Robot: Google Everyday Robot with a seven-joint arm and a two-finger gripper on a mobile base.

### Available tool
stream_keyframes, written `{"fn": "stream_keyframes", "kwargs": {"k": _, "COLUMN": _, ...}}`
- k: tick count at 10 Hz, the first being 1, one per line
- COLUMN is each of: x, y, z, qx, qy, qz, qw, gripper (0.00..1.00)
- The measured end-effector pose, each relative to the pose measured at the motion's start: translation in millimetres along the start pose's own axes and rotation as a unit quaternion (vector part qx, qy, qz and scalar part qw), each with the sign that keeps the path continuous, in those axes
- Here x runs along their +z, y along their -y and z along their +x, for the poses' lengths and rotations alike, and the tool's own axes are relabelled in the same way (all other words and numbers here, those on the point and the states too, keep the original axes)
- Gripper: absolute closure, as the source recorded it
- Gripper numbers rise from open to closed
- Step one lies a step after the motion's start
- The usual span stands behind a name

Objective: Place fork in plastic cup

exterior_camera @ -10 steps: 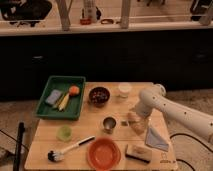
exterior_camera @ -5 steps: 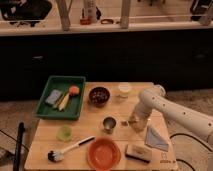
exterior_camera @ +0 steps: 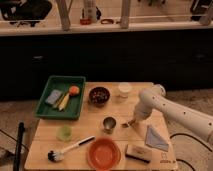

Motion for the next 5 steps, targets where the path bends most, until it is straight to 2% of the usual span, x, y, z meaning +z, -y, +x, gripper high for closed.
{"fn": "stream_keyframes", "kwargs": {"k": 1, "x": 3.6, "y": 0.9, "z": 0.7, "qx": 0.003, "qy": 0.002, "qz": 0.004, "qw": 1.0, "gripper": 1.0}}
{"fn": "stream_keyframes", "kwargs": {"k": 5, "x": 1.0, "y": -3.3, "z": 1.3, "qx": 0.003, "qy": 0.001, "qz": -0.001, "qw": 1.0, "gripper": 1.0}}
